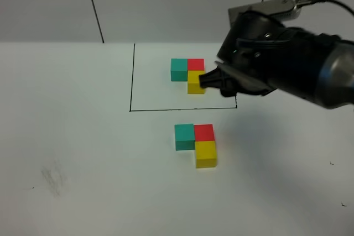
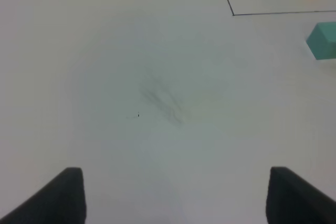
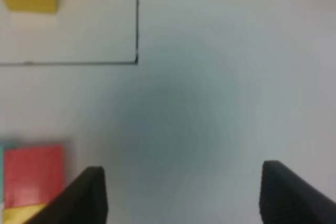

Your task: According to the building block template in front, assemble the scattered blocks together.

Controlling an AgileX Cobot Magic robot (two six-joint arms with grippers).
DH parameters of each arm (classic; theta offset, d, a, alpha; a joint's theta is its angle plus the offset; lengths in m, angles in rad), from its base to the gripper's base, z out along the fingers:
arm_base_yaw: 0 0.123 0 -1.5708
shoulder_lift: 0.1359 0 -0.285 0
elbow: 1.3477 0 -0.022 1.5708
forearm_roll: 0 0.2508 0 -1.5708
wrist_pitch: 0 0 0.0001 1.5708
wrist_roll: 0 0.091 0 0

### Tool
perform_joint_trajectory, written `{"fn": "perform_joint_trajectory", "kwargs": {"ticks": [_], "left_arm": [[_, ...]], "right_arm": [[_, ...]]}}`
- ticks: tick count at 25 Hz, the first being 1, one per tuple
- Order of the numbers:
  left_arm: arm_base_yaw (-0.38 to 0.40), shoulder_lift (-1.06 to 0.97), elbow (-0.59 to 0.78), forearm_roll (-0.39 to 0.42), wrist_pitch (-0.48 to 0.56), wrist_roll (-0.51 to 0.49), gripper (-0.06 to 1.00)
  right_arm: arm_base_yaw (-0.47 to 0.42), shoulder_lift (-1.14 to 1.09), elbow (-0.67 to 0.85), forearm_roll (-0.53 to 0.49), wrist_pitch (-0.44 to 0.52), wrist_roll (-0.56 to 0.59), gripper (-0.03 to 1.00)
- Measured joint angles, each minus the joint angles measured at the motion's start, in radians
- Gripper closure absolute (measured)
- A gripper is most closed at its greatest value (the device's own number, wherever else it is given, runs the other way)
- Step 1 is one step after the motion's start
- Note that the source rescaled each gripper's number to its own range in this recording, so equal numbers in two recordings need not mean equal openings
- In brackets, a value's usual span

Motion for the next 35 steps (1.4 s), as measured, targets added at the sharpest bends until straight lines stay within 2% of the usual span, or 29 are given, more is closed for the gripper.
{"fn": "perform_joint_trajectory", "kwargs": {"ticks": [8,11,13,14,16,20,23,27,31,35], "left_arm": [[0.000,0.000,0.000,0.000,0.000,0.000,0.42],[0.000,0.000,0.000,0.000,0.000,0.000,0.42],[0.000,0.000,0.000,0.000,0.000,0.000,0.42],[0.000,0.000,0.000,0.000,0.000,0.000,0.42],[0.000,0.000,0.000,0.000,0.000,0.000,0.42],[0.000,0.000,0.000,0.000,0.000,0.000,0.42],[0.000,0.000,0.000,0.000,0.000,0.000,0.42],[0.000,0.000,0.000,0.000,0.000,0.000,0.42],[0.000,0.000,0.000,0.000,0.000,0.000,0.42],[0.000,0.000,0.000,0.000,0.000,0.000,0.42]], "right_arm": [[-0.199,-0.218,0.000,0.015,0.004,-0.254,0.66],[-0.283,-0.292,0.000,0.047,0.023,-0.369,0.65],[-0.341,-0.348,0.000,0.084,0.044,-0.452,0.61],[-0.371,-0.372,0.000,0.104,0.057,-0.499,0.58],[-0.426,-0.431,0.000,0.134,0.087,-0.580,0.45],[-0.536,-0.543,0.000,0.152,0.132,-0.690,0.10],[-0.604,-0.626,0.000,0.152,0.136,-0.750,-0.02],[-0.660,-0.771,0.000,0.157,0.138,-0.792,-0.03],[-0.667,-0.948,0.012,0.158,0.138,-0.803,-0.03],[-0.667,-1.153,0.103,0.171,0.140,-0.807,-0.03]]}}
